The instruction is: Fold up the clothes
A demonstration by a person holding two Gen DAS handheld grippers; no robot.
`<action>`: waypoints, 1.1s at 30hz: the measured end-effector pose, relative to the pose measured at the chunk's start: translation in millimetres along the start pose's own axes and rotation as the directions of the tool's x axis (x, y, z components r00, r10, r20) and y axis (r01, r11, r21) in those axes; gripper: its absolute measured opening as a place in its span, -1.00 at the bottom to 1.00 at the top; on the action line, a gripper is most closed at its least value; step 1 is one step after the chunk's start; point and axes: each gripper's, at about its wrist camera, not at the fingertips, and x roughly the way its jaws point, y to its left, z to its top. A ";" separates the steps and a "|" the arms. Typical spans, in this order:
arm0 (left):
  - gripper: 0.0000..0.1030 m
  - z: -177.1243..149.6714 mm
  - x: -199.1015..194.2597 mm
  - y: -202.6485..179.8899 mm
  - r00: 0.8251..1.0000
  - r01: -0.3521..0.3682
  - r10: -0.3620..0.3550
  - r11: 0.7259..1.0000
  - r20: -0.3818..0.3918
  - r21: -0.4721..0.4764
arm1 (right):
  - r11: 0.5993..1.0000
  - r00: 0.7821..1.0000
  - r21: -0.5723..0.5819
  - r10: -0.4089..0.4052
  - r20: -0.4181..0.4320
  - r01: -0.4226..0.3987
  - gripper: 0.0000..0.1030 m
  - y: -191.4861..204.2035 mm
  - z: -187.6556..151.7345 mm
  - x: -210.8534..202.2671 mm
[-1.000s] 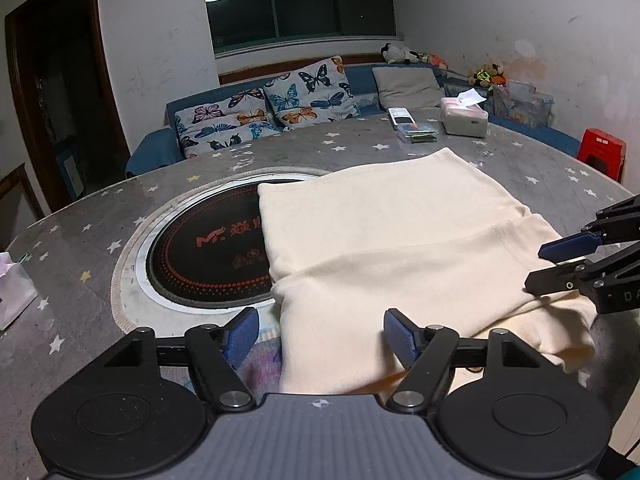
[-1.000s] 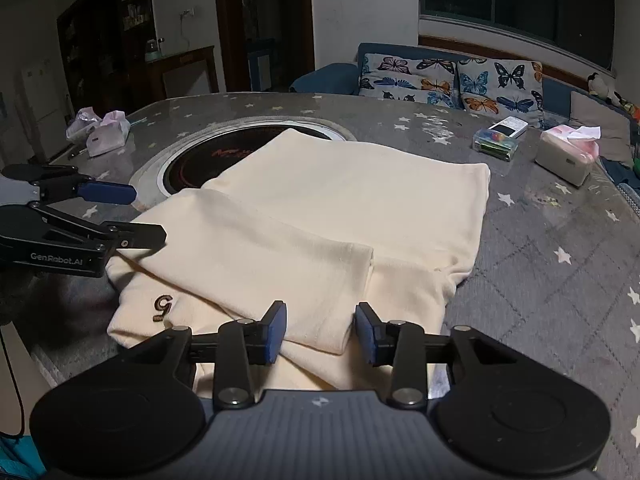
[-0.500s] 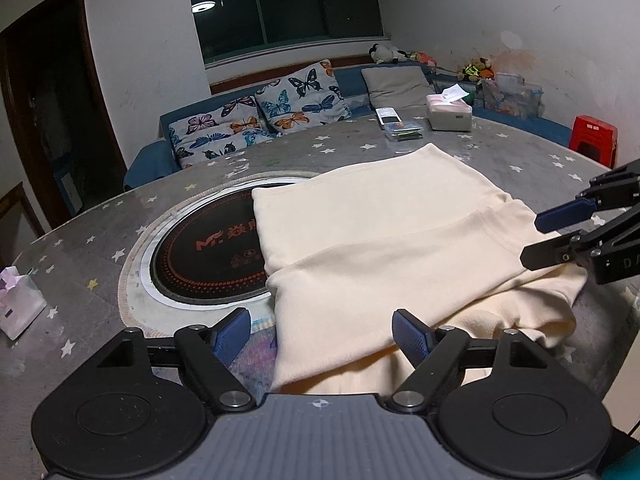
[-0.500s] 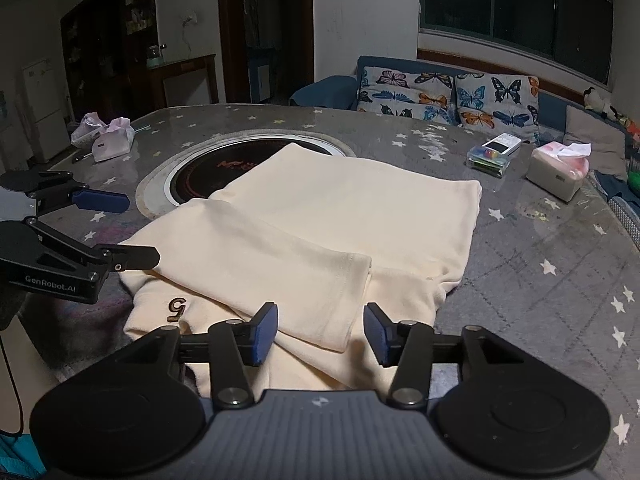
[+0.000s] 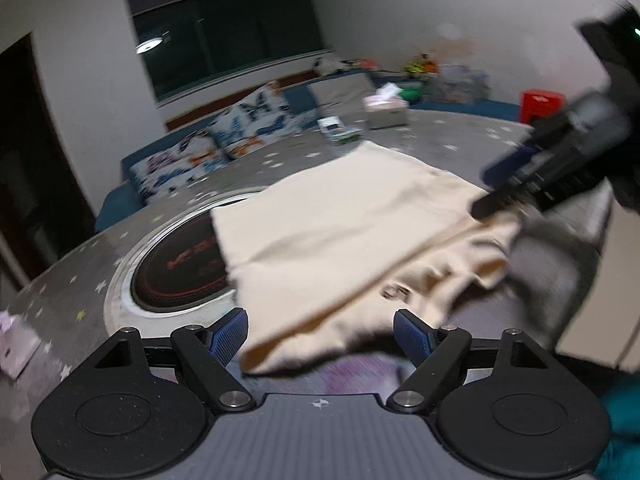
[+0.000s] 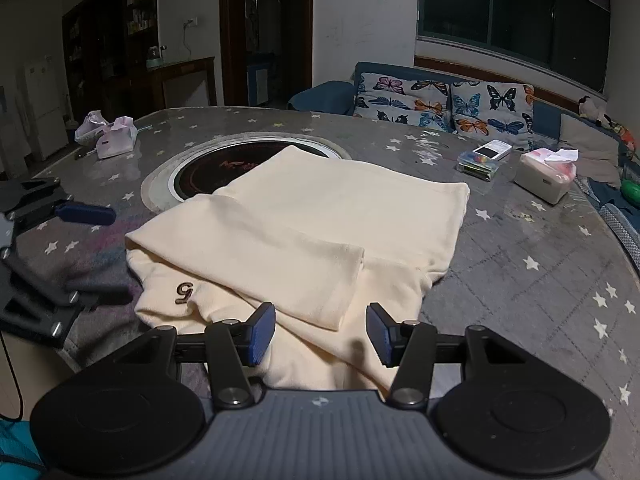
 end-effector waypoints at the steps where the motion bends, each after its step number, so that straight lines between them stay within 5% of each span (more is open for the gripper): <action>1: 0.59 -2.6 -1.4 -3.3 1.000 0.008 -0.008 1.000 0.003 0.020 | 1.000 1.000 -0.001 -0.001 -0.003 0.001 -0.01 0.0 -1.1 -0.9; 11: 0.42 -8.8 8.0 -26.6 0.998 0.049 -0.054 0.987 0.028 0.154 | 1.000 1.000 -0.026 -0.006 -0.025 0.005 0.00 2.2 -9.7 -8.5; 13: 0.04 -8.1 13.0 -29.9 0.998 0.059 -0.064 0.984 0.028 0.170 | 1.000 1.000 -0.030 -0.008 -0.028 0.008 0.00 1.9 -10.7 -10.9; 17: -0.32 -5.7 18.7 -31.8 0.996 0.078 -0.085 0.980 0.033 0.180 | 0.999 0.999 -0.051 -0.013 -0.031 0.011 0.00 3.0 -13.1 -14.5; 19: -0.66 -5.1 18.0 -33.0 0.995 0.085 -0.095 0.977 0.042 0.194 | 0.997 0.999 -0.078 -0.012 -0.034 0.010 0.00 6.2 -14.9 -15.7; 33: -0.76 26.3 35.4 -2.5 0.994 0.102 -0.102 0.995 0.049 0.004 | 0.971 0.999 -0.240 -0.006 -0.045 -0.005 0.09 26.4 -23.3 -17.9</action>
